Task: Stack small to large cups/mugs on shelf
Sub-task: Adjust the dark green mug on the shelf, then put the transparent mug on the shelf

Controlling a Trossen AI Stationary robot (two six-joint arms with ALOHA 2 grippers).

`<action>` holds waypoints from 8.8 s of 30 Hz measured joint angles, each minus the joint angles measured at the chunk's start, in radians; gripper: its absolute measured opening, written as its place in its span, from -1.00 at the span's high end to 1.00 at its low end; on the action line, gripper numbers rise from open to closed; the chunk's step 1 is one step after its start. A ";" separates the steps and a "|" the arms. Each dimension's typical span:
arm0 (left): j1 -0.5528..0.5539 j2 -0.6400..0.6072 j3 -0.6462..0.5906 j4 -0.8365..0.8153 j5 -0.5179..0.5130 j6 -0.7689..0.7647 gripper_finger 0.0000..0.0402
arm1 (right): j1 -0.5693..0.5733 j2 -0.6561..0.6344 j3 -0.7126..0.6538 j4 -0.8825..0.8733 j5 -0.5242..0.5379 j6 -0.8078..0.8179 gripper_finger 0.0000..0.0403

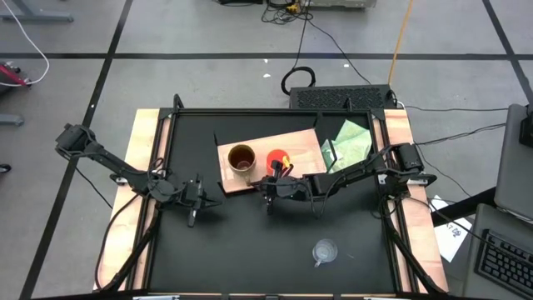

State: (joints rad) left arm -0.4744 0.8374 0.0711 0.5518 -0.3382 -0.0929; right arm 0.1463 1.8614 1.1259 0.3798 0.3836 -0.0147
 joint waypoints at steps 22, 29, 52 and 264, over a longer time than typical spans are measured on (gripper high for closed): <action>0.000 0.000 0.000 -0.002 0.000 -0.007 0.95 | -0.029 0.018 0.000 0.023 -0.099 -0.009 1.00; 0.000 0.000 0.000 -0.003 0.000 -0.010 0.95 | -0.021 0.018 0.000 0.026 -0.084 -0.020 1.00; 0.000 0.000 0.000 -0.006 0.000 -0.021 0.95 | 0.099 -0.398 0.000 -0.519 -0.042 -0.106 1.00; 0.002 0.000 0.000 -0.033 -0.005 0.056 0.95 | -0.338 -0.247 0.419 -1.543 -0.248 -0.498 1.00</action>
State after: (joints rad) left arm -0.4727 0.8371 0.0711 0.5189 -0.3431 -0.0367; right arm -0.1920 1.6141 1.5448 -1.1627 0.1355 -0.5128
